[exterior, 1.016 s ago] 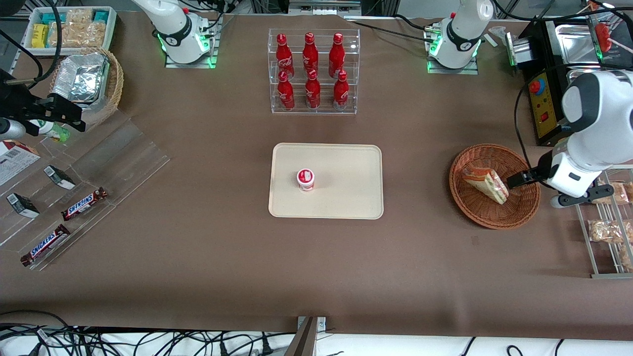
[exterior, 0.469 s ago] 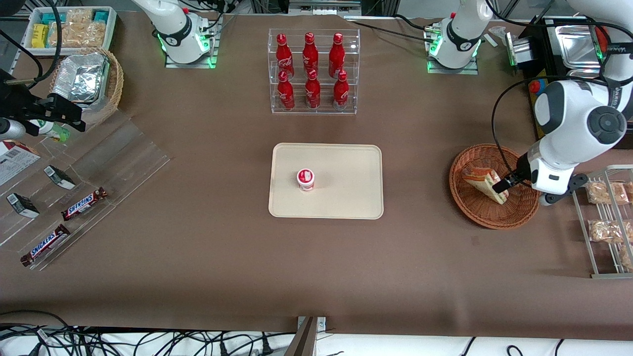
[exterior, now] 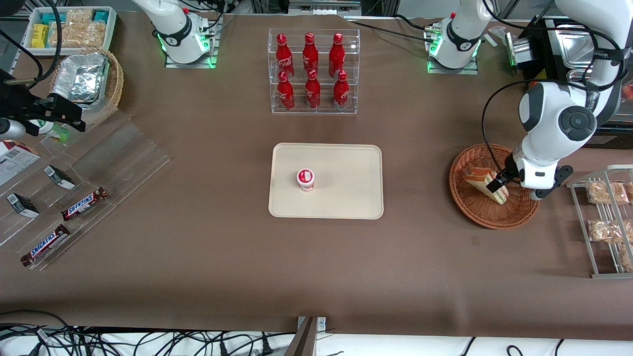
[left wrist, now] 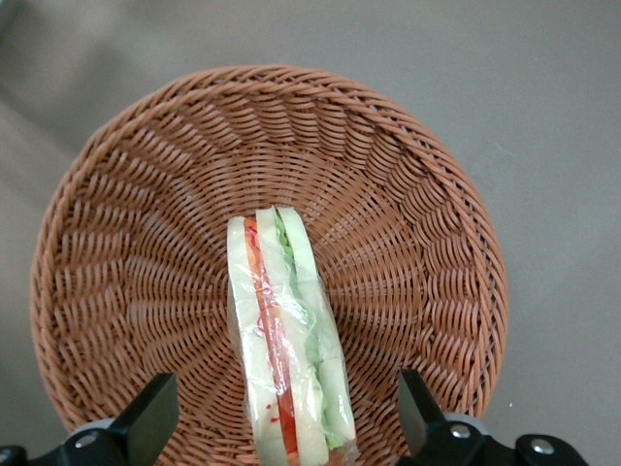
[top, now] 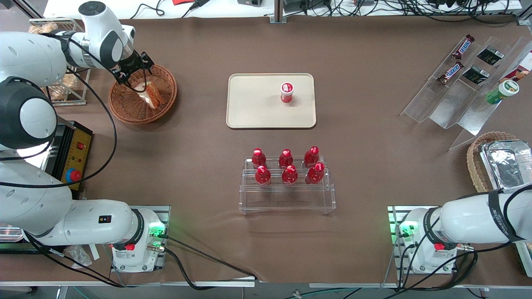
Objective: Place sandwich from basket to tray
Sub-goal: 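Close the left gripper on the sandwich and lift it from the basket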
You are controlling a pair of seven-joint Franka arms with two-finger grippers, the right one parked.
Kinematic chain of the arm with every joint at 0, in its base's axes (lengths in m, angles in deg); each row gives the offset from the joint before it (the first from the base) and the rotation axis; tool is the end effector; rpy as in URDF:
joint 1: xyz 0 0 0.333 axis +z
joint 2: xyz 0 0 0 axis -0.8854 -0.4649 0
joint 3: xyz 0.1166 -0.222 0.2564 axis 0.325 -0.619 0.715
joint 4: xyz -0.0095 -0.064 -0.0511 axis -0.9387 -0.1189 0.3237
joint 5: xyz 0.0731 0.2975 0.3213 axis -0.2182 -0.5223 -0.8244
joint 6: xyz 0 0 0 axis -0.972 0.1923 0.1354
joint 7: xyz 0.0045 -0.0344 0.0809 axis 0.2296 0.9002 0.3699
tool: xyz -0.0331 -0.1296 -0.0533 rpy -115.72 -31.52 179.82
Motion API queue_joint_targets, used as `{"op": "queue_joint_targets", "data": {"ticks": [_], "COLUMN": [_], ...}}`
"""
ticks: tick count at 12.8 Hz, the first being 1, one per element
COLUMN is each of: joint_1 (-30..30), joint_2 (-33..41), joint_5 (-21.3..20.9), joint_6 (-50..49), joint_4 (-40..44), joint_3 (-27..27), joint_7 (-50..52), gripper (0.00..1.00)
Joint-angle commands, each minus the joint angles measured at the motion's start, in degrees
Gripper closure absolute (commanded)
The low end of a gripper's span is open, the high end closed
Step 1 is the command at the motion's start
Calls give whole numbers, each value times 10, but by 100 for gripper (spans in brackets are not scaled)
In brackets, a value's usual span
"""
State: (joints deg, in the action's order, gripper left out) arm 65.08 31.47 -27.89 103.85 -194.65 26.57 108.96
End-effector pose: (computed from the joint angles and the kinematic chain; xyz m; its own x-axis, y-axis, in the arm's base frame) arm 0.6075 0.0224 0.2577 0.7477 0.6608 0.0645 0.6637 -0.7467 -0.0446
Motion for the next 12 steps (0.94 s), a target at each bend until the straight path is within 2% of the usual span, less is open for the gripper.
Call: {"op": "queue_joint_targets", "data": {"ticks": [1, 12], "joint_1": [-1, -5], "joint_2": [-3, -56], "joint_5": [-15, -18], "joint_6": [27, 77], "joint_4": [-15, -26], "joint_3": [-1, -1], "joint_7": [44, 86], "gripper": [0, 0]}}
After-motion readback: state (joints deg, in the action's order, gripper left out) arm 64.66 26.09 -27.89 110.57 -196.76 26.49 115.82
